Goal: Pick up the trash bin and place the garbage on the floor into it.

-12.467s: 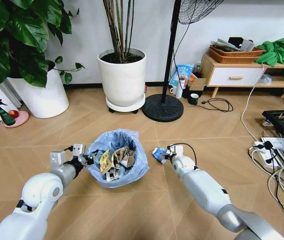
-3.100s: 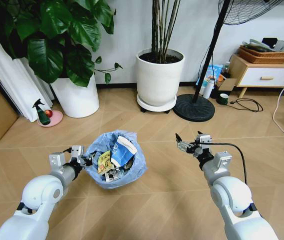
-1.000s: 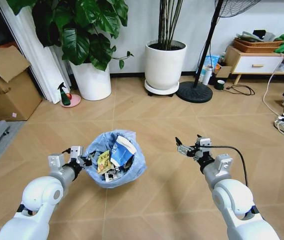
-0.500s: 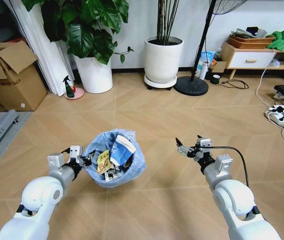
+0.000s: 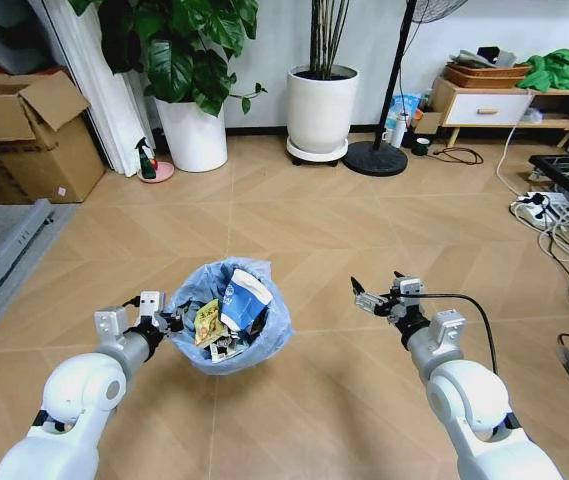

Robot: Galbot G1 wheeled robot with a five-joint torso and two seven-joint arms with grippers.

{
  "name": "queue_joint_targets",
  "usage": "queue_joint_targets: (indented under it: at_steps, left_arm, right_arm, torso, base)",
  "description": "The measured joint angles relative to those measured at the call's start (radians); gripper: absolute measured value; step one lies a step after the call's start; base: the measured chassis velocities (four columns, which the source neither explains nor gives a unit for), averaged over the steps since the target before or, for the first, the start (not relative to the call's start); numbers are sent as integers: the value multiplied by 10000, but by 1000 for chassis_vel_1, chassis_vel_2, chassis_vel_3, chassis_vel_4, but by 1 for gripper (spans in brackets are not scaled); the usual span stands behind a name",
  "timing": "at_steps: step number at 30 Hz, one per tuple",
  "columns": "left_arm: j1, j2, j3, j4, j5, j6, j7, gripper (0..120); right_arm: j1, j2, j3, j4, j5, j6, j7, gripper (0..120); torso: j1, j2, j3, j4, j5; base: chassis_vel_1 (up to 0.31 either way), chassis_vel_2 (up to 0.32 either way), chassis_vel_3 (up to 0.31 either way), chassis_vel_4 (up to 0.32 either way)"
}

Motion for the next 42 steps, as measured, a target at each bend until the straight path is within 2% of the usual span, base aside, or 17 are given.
queue_joint_targets:
  at_steps: [17, 42]
  left_arm:
    - [57, -6, 15, -40, -15, -4, 4, 0]
    - [10, -100, 23, -12, 11, -36, -36, 0]
  right_arm:
    - [-21, 46, -69, -136, -218, 229, -157, 100]
    - [-37, -133, -45, -223, -182, 264, -112, 100]
  torso:
    - [-2, 0, -2, 1, -2]
    - [0, 0, 0, 1, -2]
  base:
    - [135, -135, -146, 152]
    - [20, 27, -13, -19]
